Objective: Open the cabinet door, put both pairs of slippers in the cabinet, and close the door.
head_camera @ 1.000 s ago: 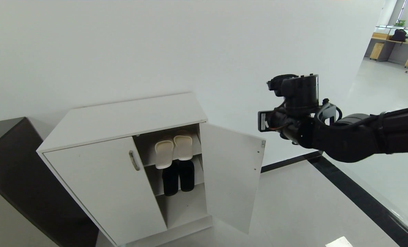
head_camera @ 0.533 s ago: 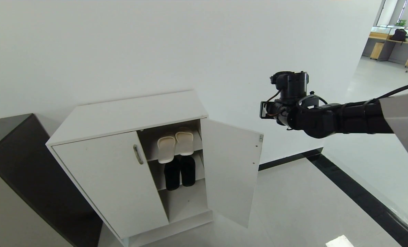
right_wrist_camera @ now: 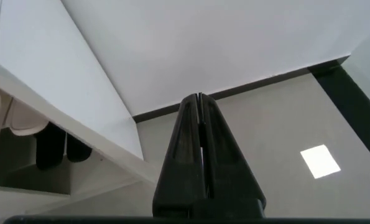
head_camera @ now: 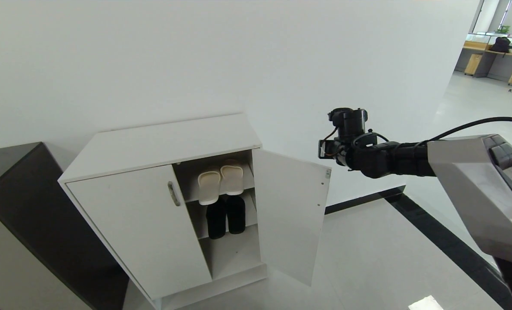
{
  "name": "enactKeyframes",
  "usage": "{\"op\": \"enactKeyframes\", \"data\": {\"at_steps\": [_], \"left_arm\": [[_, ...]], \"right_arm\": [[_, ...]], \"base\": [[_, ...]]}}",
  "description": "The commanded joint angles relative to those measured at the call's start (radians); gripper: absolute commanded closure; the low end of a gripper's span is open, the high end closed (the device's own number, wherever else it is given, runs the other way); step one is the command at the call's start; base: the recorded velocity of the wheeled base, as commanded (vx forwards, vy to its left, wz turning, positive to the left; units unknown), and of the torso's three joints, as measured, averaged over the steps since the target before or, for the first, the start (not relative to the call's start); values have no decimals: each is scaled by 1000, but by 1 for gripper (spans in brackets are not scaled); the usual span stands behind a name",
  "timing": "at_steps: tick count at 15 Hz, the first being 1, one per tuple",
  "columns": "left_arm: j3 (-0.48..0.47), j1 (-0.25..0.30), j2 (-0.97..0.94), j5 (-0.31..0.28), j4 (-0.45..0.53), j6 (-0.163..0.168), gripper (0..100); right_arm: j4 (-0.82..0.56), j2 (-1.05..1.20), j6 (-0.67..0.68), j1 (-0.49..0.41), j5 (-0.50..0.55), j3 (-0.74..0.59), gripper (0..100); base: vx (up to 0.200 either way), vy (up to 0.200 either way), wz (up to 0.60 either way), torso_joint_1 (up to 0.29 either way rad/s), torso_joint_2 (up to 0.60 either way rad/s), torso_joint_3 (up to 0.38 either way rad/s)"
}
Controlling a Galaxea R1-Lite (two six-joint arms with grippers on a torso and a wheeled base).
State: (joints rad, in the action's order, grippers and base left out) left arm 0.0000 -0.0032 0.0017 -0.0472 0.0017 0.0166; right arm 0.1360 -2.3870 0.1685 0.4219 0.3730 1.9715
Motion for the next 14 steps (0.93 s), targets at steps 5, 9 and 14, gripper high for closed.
{"op": "enactKeyframes", "data": {"at_steps": [5,9,14], "left_arm": [[0,0,1,0,0,-1,100],[0,0,1,0,0,-1,100],[0,0,1,0,0,-1,100]], "right_arm": [[-1,-41,17,8,-2,-8,100],[-3,-20,26,32,-2,-60,100],[5,54,34,78,-2,-169,100]], "base": [[0,0,0,0,0,0],[0,0,0,0,0,0],[0,0,0,0,0,0]]}}
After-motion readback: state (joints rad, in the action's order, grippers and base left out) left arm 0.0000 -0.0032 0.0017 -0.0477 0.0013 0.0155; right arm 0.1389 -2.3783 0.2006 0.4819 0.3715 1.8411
